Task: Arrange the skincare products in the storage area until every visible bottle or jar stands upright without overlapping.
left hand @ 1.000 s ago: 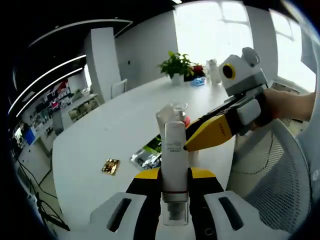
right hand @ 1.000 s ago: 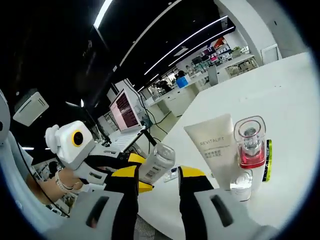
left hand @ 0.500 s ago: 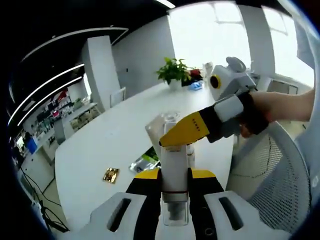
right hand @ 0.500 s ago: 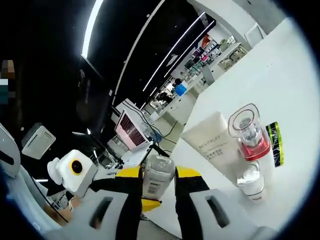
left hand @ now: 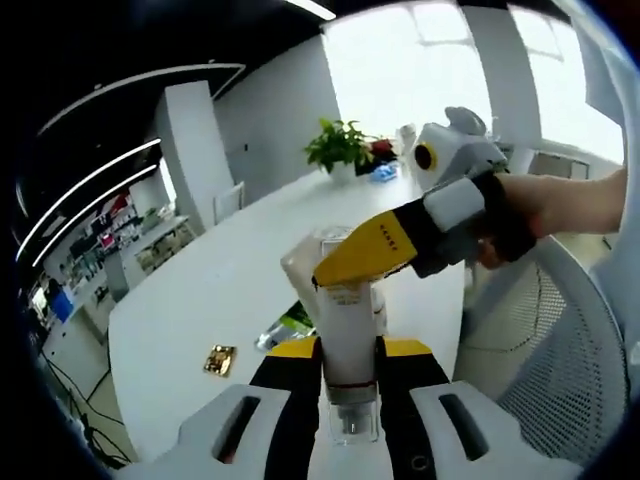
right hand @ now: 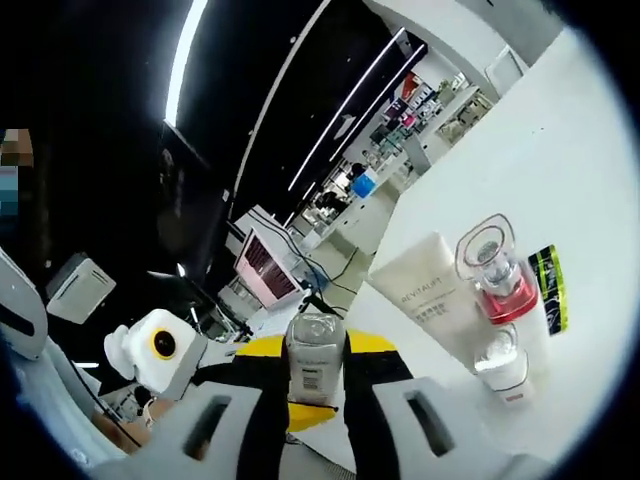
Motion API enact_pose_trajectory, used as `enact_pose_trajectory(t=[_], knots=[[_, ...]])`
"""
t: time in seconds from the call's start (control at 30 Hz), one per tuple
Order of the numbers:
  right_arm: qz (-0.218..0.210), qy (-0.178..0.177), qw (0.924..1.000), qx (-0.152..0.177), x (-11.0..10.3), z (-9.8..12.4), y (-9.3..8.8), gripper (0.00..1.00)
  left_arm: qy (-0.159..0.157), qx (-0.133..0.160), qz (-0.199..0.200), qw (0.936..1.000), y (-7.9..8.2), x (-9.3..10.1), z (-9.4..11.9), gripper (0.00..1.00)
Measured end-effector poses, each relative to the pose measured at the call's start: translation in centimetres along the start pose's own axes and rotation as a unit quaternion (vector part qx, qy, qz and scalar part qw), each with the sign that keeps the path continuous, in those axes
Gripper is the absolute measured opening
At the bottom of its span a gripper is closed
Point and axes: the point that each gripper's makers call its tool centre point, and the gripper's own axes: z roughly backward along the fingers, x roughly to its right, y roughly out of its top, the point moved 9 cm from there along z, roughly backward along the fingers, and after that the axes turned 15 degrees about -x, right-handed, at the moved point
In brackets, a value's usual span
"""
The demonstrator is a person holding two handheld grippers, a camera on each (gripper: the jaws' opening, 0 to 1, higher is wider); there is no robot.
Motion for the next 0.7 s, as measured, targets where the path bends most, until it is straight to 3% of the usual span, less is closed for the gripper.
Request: enact_pose_trajectory(t=[0.13,0.23,0.3,0.4,0.5,0.6,0.7], knots=[[0.007,0.016,0.9998,0.011,-0.1,0.4,0.5,0.19,-0.013,-0.021,0.003,0.9997,-0.7,-0.1,-0.2,0.21],[0.026,0.021,0.9994,0.009,-0.2,0.6,0.6,0.19,-0.047,-0.025,0.035,0.9980,-1.3,1.0,-0.8,0.23],[0.031,0.026,0.9991,0.010,-0.3,0.8,0.5,0.19,-0.039,-0.022,0.031,0.9985,-1.8,0.0,-1.1,0.24],[0.059,0.038,0.9975,0.011,-0.5,0.9,0.5,0.19,-0.085,-0.033,0.032,0.9953,-2.4,0.6,-1.1,0.24],[0.096,0.042,0.9945,-0.003,-0.6,1.1,0.4,0.19,-0.124,-0.022,0.055,0.9905,-2.3,0.8,-0.9,0.26],[0.131,0.056,0.9897,-0.016,-0.9,1.4,0.3,0.19,-0.138,-0.027,0.031,0.9896,-2.2,0.5,-0.7,0.27],[0.170,0.076,0.9821,-0.027,-1.3,1.5,0.4,0.19,-0.189,-0.041,0.027,0.9807,-2.1,1.2,-0.9,0.26]])
